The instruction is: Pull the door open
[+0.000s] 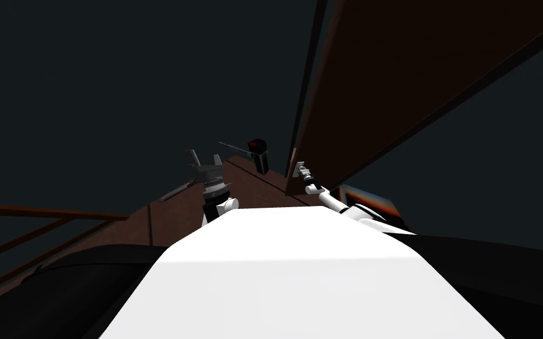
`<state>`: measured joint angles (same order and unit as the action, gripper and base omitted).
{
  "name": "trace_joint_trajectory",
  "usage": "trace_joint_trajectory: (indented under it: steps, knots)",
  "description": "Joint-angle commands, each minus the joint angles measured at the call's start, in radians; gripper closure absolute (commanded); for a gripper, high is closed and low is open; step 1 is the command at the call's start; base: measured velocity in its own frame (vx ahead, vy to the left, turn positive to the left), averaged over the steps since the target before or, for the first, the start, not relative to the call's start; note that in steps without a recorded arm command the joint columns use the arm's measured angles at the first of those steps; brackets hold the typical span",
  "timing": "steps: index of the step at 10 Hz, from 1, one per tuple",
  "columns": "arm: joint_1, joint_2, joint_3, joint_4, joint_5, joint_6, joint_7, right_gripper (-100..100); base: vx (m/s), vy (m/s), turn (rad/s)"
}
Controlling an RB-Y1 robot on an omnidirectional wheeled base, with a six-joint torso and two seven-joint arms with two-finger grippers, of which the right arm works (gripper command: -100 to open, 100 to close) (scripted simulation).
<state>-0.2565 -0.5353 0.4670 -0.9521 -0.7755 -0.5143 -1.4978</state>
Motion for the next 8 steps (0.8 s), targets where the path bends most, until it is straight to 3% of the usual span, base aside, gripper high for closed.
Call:
trace_joint_trajectory:
  steps: [1, 8]
  knots:
    - [0.0, 0.0, 0.0, 0.0, 0.0, 0.0, 0.0, 100, -0.085, -0.052, 0.033]
    - [0.016, -0.078, 0.109, -0.051, 0.017, -0.044, -0.092, 100, -0.18, -0.098, 0.091]
